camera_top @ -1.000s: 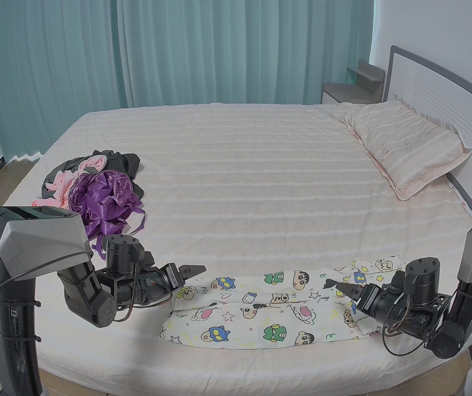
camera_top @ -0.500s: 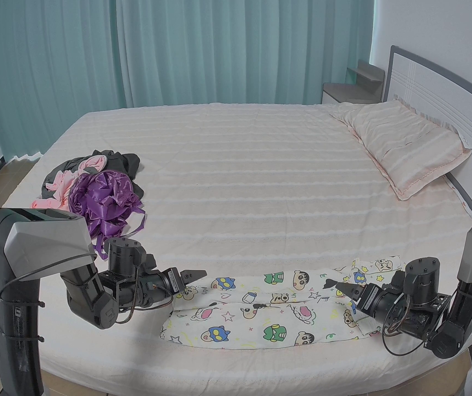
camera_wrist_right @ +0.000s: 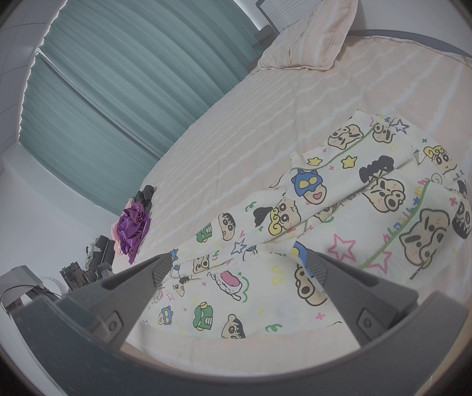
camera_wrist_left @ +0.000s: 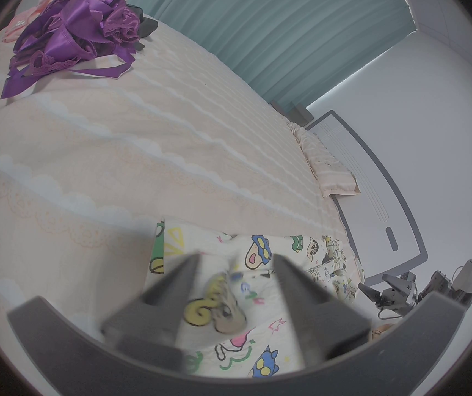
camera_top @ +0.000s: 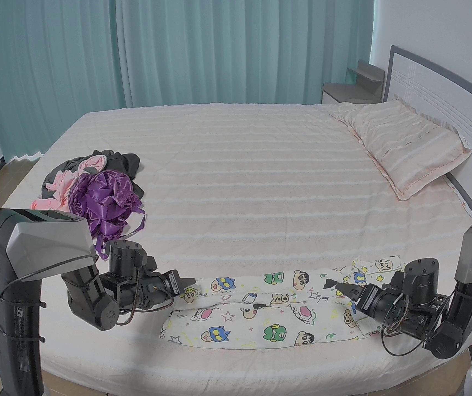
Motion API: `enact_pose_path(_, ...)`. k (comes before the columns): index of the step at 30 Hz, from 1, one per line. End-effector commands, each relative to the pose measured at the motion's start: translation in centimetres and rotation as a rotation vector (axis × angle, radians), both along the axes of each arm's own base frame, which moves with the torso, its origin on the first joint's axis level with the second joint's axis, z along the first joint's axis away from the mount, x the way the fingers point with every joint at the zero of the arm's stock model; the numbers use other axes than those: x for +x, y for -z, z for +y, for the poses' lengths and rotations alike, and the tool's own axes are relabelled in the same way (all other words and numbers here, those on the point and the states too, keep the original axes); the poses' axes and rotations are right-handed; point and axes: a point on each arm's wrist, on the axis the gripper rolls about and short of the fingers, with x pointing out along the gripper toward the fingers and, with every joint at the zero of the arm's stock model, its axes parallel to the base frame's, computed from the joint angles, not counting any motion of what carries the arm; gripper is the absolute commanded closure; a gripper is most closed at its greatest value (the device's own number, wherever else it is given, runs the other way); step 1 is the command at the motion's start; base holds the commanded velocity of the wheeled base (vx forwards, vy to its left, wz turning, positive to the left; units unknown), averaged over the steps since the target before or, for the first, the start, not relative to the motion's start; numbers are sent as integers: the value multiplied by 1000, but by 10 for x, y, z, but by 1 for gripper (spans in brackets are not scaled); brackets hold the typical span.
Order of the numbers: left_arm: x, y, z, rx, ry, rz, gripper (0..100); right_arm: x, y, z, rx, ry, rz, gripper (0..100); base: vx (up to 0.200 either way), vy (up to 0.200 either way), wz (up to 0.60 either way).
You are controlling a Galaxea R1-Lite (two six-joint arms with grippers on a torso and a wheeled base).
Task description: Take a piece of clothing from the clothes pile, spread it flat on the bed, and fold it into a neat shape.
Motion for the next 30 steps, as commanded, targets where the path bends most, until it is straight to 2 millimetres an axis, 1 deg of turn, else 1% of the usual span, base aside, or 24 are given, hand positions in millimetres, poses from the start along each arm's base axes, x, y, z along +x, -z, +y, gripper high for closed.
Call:
enact_pose_path(1,-5,0,1,4,0,13,100,0,1,0,-1,1,5,0,0,0,0)
enact_pose_path(9,-23,-7,1,-2,19,-18,100,0,2,-1,-2,2,8,0,0,0,0)
enact_pose_path(16,-39,-1,5,68,69,-35,100,-1,2,-1,-2,2,9,0,0,0,0)
enact_pose_path(18,-48,3,7,116,103,-37,100,-1,1,-1,-2,3,9,0,0,0,0)
enact_pose_path(24,-61,7,12,192,161,-46,100,-1,2,-1,-3,3,11,0,0,0,0)
enact_pose_path(30,-65,3,14,219,172,-61,100,-2,2,-1,-3,3,12,0,0,0,0)
